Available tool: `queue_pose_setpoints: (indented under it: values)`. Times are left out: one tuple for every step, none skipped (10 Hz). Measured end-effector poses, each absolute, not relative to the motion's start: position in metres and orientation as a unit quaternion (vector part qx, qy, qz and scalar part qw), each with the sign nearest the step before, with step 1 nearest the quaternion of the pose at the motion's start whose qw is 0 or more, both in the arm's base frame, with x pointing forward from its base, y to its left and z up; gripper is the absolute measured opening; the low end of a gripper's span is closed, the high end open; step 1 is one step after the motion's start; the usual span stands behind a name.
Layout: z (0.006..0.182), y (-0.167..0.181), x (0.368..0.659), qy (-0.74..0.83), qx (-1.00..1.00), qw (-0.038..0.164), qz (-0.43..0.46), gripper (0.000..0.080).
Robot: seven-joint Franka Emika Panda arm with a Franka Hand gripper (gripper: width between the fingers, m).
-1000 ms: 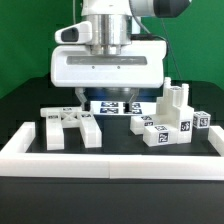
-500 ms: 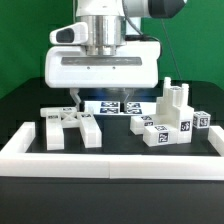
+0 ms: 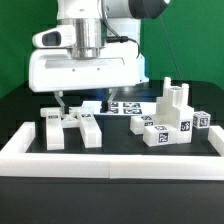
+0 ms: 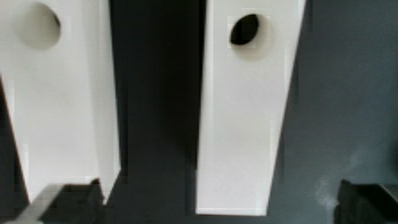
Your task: Assemble chair
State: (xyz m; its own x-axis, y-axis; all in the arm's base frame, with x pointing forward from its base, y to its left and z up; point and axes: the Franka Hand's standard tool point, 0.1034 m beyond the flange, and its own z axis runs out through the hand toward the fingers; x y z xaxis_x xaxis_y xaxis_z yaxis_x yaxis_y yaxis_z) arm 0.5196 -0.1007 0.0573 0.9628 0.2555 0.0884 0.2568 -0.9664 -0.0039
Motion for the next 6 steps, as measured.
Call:
queue_pose_setpoints:
  values:
    - [0.057, -0.101, 0.52, -0.129, -0.991, 0.008, -0.044, 0.0649]
    - [0.056, -0.1, 0.52, -0.13, -0.991, 0.007, -0.044, 0.0649]
    - [0.051, -0.097, 0.519, -0.133, -0.99, 0.007, -0.04, 0.0649]
    - [0.048, -0.096, 0.519, -0.135, -0.99, 0.008, -0.038, 0.0649]
    - [0.045, -0.095, 0.518, -0.136, -0.99, 0.008, -0.036, 0.0649]
    - [0.039, -0.094, 0.517, -0.137, -0.99, 0.008, -0.032, 0.0649]
